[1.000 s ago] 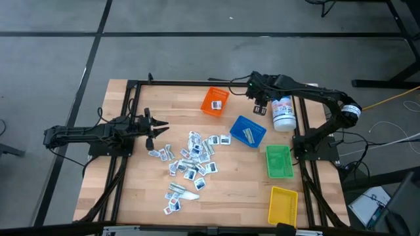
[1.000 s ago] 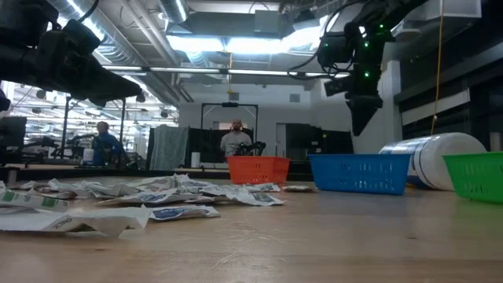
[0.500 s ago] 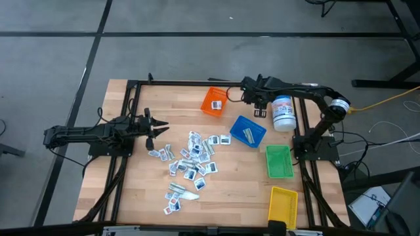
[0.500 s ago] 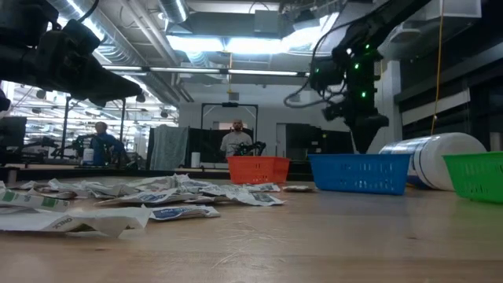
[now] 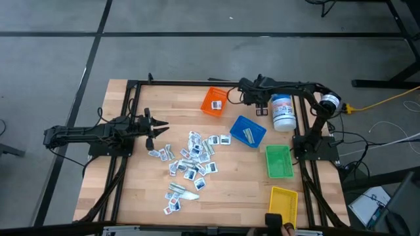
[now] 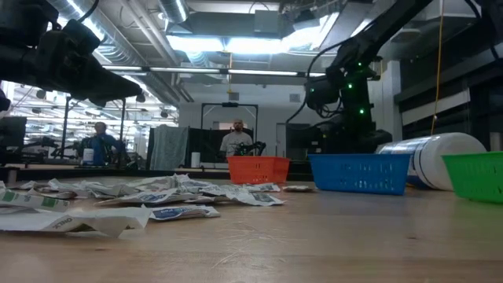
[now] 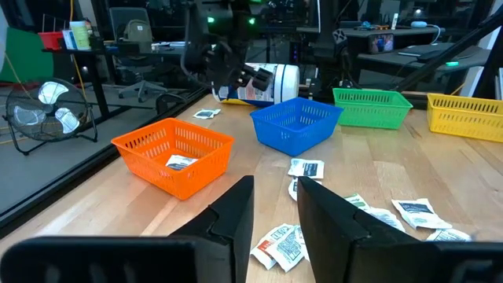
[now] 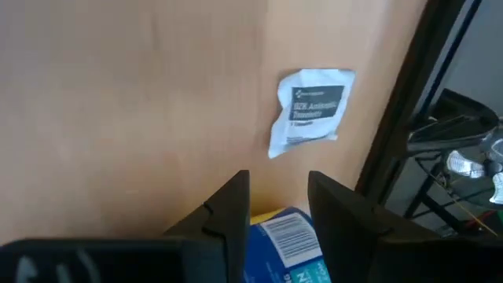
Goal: Pick & Place First Aid Supplies
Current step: Put the gray towelette pack into the orange basket
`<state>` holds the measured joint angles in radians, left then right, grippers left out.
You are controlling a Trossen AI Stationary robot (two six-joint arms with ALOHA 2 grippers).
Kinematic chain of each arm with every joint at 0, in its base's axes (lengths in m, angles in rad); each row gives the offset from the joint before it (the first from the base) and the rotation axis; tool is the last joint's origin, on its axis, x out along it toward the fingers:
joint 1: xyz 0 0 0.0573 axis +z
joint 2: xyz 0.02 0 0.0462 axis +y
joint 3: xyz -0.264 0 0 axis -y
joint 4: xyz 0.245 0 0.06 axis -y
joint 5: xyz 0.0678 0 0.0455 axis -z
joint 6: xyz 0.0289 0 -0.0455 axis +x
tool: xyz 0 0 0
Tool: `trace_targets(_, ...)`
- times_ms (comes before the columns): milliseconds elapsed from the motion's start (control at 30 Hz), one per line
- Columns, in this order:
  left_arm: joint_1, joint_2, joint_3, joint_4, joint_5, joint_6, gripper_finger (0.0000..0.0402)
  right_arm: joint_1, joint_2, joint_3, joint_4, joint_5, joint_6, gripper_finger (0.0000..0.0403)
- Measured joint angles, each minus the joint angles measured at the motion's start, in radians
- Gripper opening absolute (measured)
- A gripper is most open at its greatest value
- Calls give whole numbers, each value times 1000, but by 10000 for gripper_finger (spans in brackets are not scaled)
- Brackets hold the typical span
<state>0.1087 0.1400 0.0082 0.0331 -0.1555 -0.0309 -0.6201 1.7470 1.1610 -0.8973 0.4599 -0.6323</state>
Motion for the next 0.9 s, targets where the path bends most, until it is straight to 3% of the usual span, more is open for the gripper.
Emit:
trace_targets(167,0,0,0,0,0,0,91,-51,0,92,-13,-207,103,129)
trace_targets(267,0,0,0,0,0,0,91,-72,0,154,-23,-208,219,129)
trace_targets(400,0,0,0,0,0,0,91,-90,0,229,-75,-213,529,129)
trace_targets(500,0,0,0,0,0,0,93,-92,-1,259,-120,-280,741,129)
trace_targets(733,0,0,0,0,0,0,91,-79,22,254,-139,-302,790,129)
trace_targets(900,0,0,0,0,0,0,93,-80,105,254,-159,-229,781,129)
